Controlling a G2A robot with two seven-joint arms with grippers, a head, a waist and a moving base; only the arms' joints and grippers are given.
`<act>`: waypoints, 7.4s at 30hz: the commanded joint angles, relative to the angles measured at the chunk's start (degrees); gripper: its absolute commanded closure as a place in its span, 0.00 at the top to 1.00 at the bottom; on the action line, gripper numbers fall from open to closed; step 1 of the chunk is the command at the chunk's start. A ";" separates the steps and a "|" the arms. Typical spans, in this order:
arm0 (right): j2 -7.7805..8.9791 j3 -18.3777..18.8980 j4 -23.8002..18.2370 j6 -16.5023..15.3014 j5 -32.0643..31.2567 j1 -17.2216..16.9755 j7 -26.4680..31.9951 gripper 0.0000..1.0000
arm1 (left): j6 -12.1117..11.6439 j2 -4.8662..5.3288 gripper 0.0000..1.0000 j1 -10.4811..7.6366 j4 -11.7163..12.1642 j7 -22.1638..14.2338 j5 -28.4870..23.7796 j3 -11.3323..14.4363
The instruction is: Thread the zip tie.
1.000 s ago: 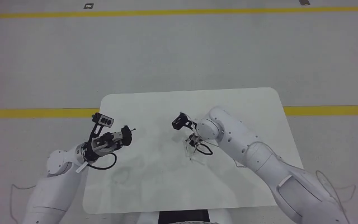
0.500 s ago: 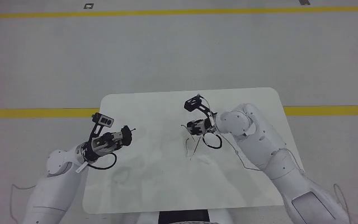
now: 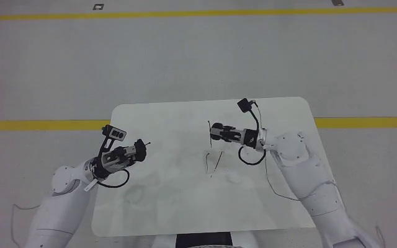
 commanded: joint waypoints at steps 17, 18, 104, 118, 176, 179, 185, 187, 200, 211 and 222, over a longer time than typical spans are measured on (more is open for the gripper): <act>-0.85 -2.24 -3.05 -0.89 -1.13 -0.60 -11.03 0.00 | 0.00 -0.39 0.00 0.84 -0.88 3.24 1.36 1.72; -1.05 -2.70 -3.74 -0.89 -2.24 -0.38 -13.65 0.00 | 0.00 -0.53 0.00 1.03 -0.87 3.63 1.72 2.10; -6.56 -19.06 -5.85 9.13 -44.19 -2.97 -61.12 0.00 | 0.91 -10.07 0.00 0.42 -3.96 32.03 26.95 6.57; -6.56 -19.06 -5.85 9.13 -44.19 -2.97 -61.12 0.00 | 0.00 -10.10 0.00 -1.85 -0.08 31.17 24.90 9.23; -7.92 -17.47 -6.91 9.70 -51.22 -5.53 -59.34 0.00 | 0.00 -10.52 0.00 -4.71 1.16 30.11 23.88 10.49; -8.02 -17.19 -7.15 9.59 -51.32 -5.65 -59.25 0.00 | 0.00 -10.52 0.00 -4.71 1.16 30.11 23.88 10.49; -8.21 -16.93 -7.44 9.24 -51.94 -5.76 -58.48 0.00 | 0.00 -10.52 0.00 -4.71 1.16 30.11 23.88 10.49; -8.28 -16.99 -7.36 9.13 -52.12 -5.90 -58.17 0.00 | 0.00 -10.52 0.00 -4.71 1.16 30.11 23.88 10.49; -8.60 -16.81 -7.00 9.31 -54.33 -6.67 -56.53 0.00 | 0.00 -10.52 0.00 -4.71 1.16 30.11 23.88 10.49; -8.73 -15.97 -7.50 8.58 -54.55 -7.57 -56.13 0.00 | 0.55 -10.46 0.00 -4.79 0.36 31.59 24.54 11.27; -8.97 -15.82 -7.58 6.98 -54.18 -7.89 -55.23 0.00 | 0.27 -10.01 0.00 -4.74 -0.19 31.75 24.79 11.26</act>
